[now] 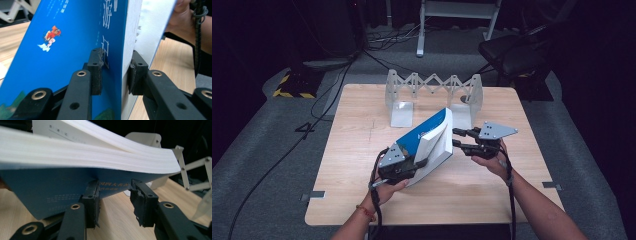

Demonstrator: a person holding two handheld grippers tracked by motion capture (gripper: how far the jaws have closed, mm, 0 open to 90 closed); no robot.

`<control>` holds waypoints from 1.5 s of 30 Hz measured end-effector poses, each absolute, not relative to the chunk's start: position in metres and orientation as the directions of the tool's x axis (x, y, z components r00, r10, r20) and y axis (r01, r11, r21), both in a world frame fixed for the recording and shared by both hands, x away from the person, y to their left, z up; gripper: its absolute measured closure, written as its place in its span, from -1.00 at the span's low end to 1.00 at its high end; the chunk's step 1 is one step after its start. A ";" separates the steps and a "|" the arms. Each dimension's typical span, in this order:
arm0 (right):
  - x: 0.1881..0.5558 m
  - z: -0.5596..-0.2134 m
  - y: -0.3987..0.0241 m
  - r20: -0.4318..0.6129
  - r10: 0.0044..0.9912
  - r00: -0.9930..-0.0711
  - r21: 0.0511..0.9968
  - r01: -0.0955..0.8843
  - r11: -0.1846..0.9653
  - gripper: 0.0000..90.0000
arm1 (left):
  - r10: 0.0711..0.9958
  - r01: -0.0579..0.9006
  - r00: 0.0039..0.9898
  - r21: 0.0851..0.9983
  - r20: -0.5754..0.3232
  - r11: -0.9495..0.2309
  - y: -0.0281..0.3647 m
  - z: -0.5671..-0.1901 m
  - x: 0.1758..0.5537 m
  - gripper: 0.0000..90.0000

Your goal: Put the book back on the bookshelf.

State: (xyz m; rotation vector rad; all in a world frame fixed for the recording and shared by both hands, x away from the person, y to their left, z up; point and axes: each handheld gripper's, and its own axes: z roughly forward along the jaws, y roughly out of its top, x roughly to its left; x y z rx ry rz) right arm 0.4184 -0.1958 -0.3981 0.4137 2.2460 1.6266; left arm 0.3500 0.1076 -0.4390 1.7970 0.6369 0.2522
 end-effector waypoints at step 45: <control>0.428 -0.389 -0.143 -0.059 0.364 -0.930 0.960 0.046 0.275 0.27 | 0.466 0.334 0.852 0.933 -0.240 -0.131 0.148 -0.445 0.350 0.49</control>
